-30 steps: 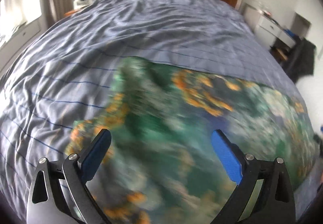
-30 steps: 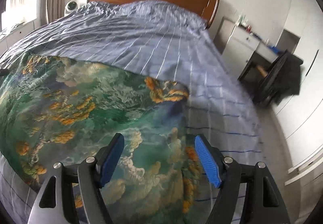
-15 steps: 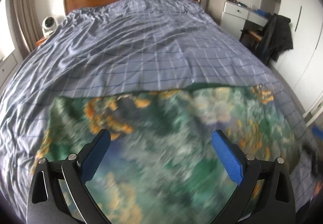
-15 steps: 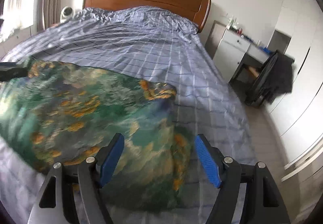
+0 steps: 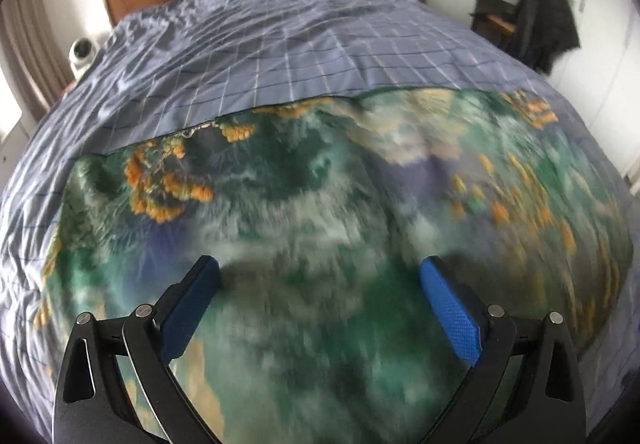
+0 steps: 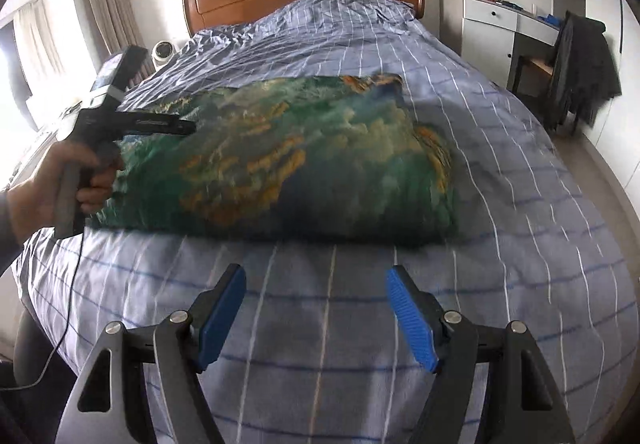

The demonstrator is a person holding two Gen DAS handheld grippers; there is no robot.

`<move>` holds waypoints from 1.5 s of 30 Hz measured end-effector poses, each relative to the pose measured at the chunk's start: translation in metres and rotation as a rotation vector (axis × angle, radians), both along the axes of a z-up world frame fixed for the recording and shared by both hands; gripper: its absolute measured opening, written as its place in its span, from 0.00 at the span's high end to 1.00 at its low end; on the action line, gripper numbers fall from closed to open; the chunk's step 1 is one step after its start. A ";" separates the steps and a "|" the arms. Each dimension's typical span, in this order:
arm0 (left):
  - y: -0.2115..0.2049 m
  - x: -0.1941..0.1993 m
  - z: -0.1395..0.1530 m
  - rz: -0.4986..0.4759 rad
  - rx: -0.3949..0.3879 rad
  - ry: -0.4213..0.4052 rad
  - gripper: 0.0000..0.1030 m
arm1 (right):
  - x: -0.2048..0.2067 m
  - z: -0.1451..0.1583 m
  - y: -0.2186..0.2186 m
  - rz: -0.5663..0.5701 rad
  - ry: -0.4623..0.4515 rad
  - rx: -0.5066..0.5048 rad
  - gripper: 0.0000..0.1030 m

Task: Fold large clothes
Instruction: 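Smooth the folded jacket bundle with both tools and withdraw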

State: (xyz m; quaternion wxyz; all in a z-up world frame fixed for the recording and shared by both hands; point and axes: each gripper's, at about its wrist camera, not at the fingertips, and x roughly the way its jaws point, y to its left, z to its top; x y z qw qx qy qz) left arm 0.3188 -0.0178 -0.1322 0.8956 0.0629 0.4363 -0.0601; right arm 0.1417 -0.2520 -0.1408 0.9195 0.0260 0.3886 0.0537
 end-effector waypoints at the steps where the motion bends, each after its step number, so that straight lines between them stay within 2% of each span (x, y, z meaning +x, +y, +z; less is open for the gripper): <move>1: -0.002 -0.008 0.001 -0.013 0.012 -0.010 0.03 | -0.004 -0.002 -0.002 -0.006 0.001 0.002 0.28; 8: -0.008 -0.063 -0.003 -0.063 0.024 -0.021 0.02 | -0.014 -0.005 -0.015 -0.070 -0.022 0.062 0.28; 13: -0.015 -0.103 -0.008 -0.090 0.035 -0.015 0.02 | -0.016 -0.012 -0.009 -0.072 -0.008 0.055 0.28; 17: -0.016 -0.141 -0.022 -0.101 -0.024 0.035 0.02 | -0.022 -0.022 -0.001 -0.065 -0.007 0.031 0.28; 19: -0.017 -0.150 -0.031 -0.100 -0.027 0.042 0.02 | -0.021 -0.029 0.002 -0.064 0.008 0.015 0.28; 23: -0.020 -0.157 -0.051 -0.093 0.016 0.055 0.02 | -0.017 -0.041 0.007 -0.066 0.034 -0.023 0.28; 31: -0.014 -0.157 -0.064 -0.063 -0.023 0.037 0.01 | -0.018 -0.062 0.020 -0.076 0.061 -0.109 0.28; 45: -0.016 -0.159 -0.066 -0.035 -0.019 0.037 0.01 | -0.021 -0.072 0.017 -0.092 0.051 -0.075 0.26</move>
